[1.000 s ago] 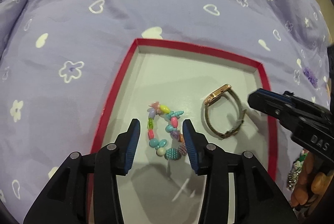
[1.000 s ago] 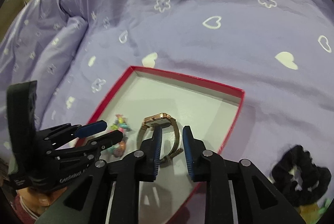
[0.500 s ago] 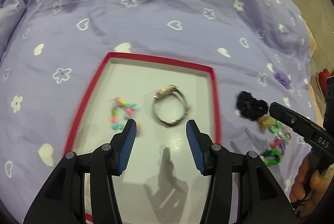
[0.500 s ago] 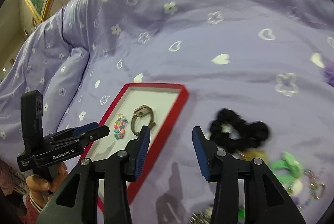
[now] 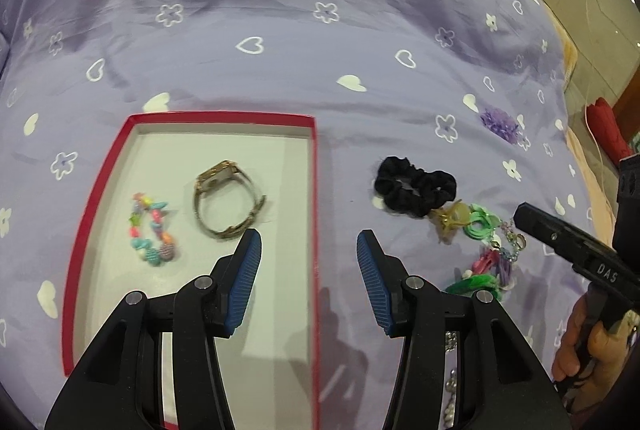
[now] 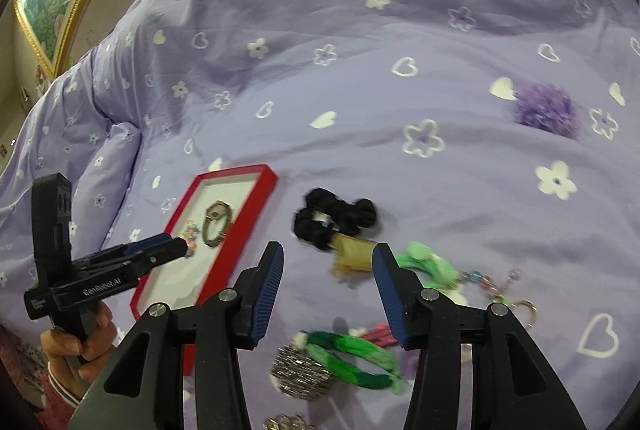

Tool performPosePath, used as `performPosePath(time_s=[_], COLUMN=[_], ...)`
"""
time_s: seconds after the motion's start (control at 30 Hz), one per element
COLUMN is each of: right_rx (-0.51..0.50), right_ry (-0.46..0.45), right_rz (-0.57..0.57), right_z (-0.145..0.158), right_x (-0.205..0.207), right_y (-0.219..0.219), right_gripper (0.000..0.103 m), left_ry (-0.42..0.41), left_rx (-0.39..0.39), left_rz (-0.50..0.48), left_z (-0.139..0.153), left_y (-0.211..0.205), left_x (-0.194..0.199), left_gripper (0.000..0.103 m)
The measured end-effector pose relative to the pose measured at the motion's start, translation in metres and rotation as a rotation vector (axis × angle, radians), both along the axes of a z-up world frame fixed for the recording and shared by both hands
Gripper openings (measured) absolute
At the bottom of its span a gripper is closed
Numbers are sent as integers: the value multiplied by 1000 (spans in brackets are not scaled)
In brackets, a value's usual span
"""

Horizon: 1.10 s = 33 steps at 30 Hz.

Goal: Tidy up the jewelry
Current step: 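Grasp the black scrunchie with the left gripper while the right gripper grasps the yellow claw clip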

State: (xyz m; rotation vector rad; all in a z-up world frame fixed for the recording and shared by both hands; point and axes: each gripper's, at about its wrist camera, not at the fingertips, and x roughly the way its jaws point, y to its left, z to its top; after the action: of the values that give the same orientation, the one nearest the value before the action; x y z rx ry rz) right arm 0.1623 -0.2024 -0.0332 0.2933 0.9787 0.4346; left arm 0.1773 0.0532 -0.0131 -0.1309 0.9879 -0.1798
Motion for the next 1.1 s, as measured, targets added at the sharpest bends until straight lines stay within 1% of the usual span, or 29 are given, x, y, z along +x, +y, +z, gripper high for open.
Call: performPosePath(time_s=[0.17,0.23,0.4,0.47,0.7,0.73,0.77,0.8,0.83,0.87,1.03,1.1], right_rx=[-13,-17,-53,-74,-130,-143,-152,-153,-143,-129,-65,-41], right_ry=[18,19,9,7,21,18,15,16,20,23,-3,-13], right_rz=[-5,13,98,119,167,168,166,163,149,136,79,54], right_z=[-13,-18,-27,-31,-50,-52,-54,-56,-58,-58,-47,-42], right_x=[-3,-3,2,5,22,24,25,26,28,28,21,18], right_y=[-9,-8,5,10,28,30,31,31,27,23,0,-11], right_gripper=[49,49,49,50,52,52,49,47,36,36,35,35], left_ry=[10,17,34,39,62,65,66,61,59,58,61,50], left_rx=[16,27,45,49,54,55,63,74,79,82,68,93], left_rz=[-23,-32,-47,-50,-67,-72,-74,-76,-80,-82,-116,-141], left_z=[-4,-7,-14,-16,-27,-29,-30,-31,-31,-32,-33,-33], left_y=[-14,-20,-29,-32,-40,-42,-44,-47,-50,-52,-68,-80], left_x=[10,16,33,38,52,53,55,56,58,59,68,69], left_gripper=[49,49,49,49,49,49,51,52,57,59,60,60])
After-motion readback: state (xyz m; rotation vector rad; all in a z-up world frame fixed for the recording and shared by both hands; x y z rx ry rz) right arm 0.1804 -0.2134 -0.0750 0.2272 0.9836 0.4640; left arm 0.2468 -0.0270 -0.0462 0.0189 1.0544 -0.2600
